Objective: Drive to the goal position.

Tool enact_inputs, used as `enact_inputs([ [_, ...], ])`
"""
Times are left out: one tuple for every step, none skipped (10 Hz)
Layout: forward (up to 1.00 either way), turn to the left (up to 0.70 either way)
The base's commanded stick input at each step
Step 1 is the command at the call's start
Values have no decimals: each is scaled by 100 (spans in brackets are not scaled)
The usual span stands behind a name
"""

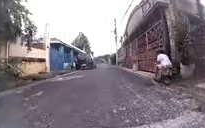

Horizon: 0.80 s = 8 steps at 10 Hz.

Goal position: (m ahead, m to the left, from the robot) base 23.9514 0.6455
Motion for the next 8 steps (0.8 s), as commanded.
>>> enact_inputs([
  [70, -35],
  [70, -21],
  [70, -2],
  [70, 0],
  [70, 0],
  [70, 0],
  [70, 0],
  [70, 0],
])
